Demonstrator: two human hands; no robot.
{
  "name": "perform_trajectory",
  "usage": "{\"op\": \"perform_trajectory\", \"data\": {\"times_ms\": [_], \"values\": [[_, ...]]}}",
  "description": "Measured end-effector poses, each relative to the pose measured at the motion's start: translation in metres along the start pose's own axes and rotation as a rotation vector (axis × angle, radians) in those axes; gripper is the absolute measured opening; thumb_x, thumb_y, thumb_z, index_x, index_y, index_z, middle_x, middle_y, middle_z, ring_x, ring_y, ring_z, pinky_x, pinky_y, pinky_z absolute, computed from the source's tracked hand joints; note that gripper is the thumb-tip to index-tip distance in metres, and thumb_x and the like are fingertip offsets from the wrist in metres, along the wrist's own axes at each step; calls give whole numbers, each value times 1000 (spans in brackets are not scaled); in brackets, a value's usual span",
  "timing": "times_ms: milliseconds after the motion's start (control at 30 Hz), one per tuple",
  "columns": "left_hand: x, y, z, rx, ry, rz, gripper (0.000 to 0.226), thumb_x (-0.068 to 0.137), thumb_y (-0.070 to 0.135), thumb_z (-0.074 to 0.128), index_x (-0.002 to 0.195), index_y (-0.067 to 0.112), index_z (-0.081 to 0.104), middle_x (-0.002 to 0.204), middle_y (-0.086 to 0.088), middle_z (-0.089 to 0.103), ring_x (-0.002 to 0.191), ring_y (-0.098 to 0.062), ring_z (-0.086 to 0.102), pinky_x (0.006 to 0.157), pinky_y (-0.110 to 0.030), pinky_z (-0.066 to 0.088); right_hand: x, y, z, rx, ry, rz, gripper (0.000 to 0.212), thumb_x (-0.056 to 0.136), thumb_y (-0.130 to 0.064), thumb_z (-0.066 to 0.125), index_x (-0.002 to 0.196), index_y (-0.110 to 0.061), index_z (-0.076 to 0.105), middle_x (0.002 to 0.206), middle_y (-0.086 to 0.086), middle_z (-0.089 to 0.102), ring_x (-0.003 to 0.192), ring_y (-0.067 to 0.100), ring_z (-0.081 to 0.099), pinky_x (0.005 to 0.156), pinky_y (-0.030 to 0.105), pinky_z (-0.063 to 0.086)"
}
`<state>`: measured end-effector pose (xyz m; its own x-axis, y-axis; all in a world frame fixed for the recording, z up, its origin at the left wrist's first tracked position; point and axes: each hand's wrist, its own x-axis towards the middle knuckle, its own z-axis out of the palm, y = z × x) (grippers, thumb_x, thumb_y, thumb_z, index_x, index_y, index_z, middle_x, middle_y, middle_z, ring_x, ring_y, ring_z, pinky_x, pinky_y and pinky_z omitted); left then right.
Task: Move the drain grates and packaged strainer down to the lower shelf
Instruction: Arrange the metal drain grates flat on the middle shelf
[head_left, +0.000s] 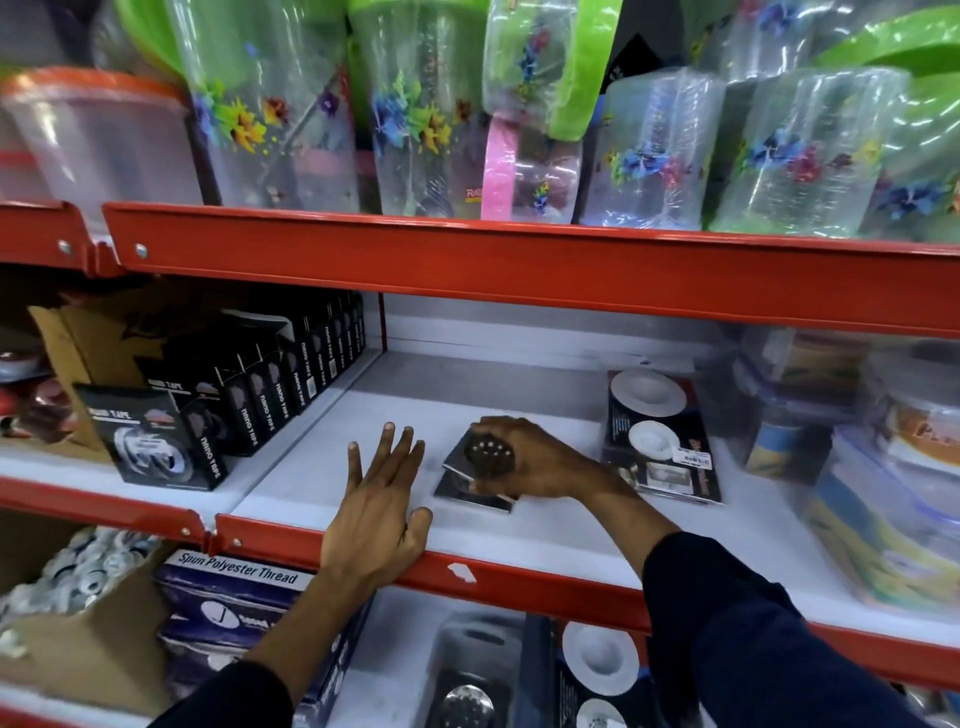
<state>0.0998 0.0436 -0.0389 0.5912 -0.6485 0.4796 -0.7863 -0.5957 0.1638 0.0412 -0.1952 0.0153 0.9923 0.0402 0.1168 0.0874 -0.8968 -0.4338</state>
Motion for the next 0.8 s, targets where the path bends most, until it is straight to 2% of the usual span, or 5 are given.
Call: {"op": "perform_trajectory", "data": {"times_ms": [267,367,500,633,800], "values": [[2,-2,0,1,-12,3,83,79,40,27,157,13,22,167,-4,14,156,-16,-8,127,-53,-3,22,5,17,-48,-167,-10,76,72,-58,79,134,-22,53,133,-2,59,122,20,54,107,40,47],[3,-3,0,32,-29,7,83,79,40,27,157,13,19,168,-4,12,156,-16,-10,127,-52,-6,17,6,16,-92,-198,-2,97,74,-64,75,153,-25,33,161,-1,35,147,19,33,123,41,28],[4,-4,0,68,-68,-9,83,81,43,23,158,14,15,168,-3,9,156,-16,-13,126,-53,-9,-3,6,9,-267,-66,-24,97,87,-71,52,160,-26,6,169,-1,-2,157,19,-5,127,49,-1],[2,-1,-4,84,-134,7,84,82,48,16,158,15,7,168,-1,-5,153,-19,-23,123,-56,-15,-35,7,2,-459,129,14,84,97,-65,34,160,-23,-4,168,2,-13,154,25,-20,125,53,-9],[10,13,-8,84,-200,56,83,83,51,11,158,17,3,166,0,-14,151,-24,-28,121,-55,-21,-76,20,-8,-513,249,168,81,99,-64,26,159,-23,-8,167,2,-18,153,27,-22,125,55,-8]]}}
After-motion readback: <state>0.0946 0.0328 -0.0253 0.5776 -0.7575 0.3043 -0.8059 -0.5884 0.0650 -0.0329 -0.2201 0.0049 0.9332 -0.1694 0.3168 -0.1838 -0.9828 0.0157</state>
